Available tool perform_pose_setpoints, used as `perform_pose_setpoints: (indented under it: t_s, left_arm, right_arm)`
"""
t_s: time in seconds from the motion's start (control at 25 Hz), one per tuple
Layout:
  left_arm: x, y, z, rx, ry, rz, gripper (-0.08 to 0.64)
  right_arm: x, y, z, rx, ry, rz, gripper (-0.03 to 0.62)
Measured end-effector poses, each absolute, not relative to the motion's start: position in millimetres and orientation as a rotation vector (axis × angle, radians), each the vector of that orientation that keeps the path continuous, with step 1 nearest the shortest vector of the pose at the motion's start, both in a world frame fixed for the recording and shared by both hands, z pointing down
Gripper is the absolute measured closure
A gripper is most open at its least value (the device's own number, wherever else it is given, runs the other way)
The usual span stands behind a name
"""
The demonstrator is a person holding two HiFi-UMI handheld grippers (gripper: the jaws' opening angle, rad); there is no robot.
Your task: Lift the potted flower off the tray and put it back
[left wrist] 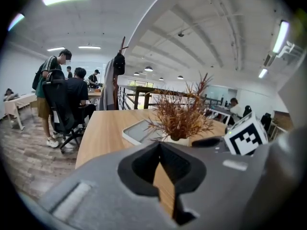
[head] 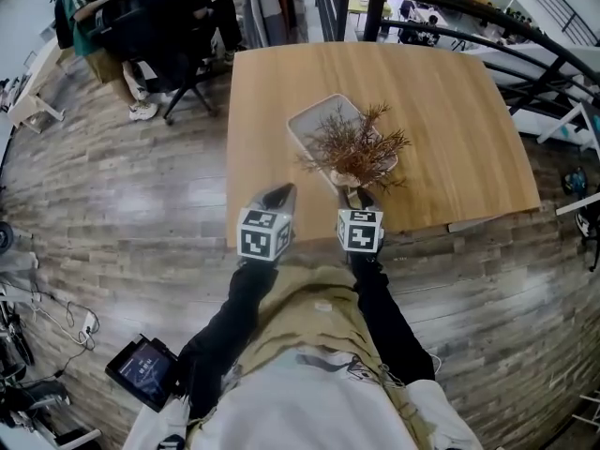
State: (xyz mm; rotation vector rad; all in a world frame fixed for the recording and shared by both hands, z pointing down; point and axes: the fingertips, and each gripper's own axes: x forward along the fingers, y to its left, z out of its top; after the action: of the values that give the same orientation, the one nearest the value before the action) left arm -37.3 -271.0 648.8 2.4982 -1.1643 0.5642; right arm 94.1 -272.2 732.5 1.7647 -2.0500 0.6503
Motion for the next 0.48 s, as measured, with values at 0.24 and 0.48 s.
perform_pose_setpoints:
  t_s: [0.24,0.48]
  left_arm:
    - [-44.3,-273.2,658.4,2.541,-1.160,0.581,0.558]
    - [-47.5,-278.8,663.7,2.546,-1.183,0.587,0.558]
  right_arm:
    - [99.6,-298.7,759.6,1.841,-1.969,0.657,0.197]
    - [99.6,-323.1,767.6,1.845,-1.997,0.652,0.140]
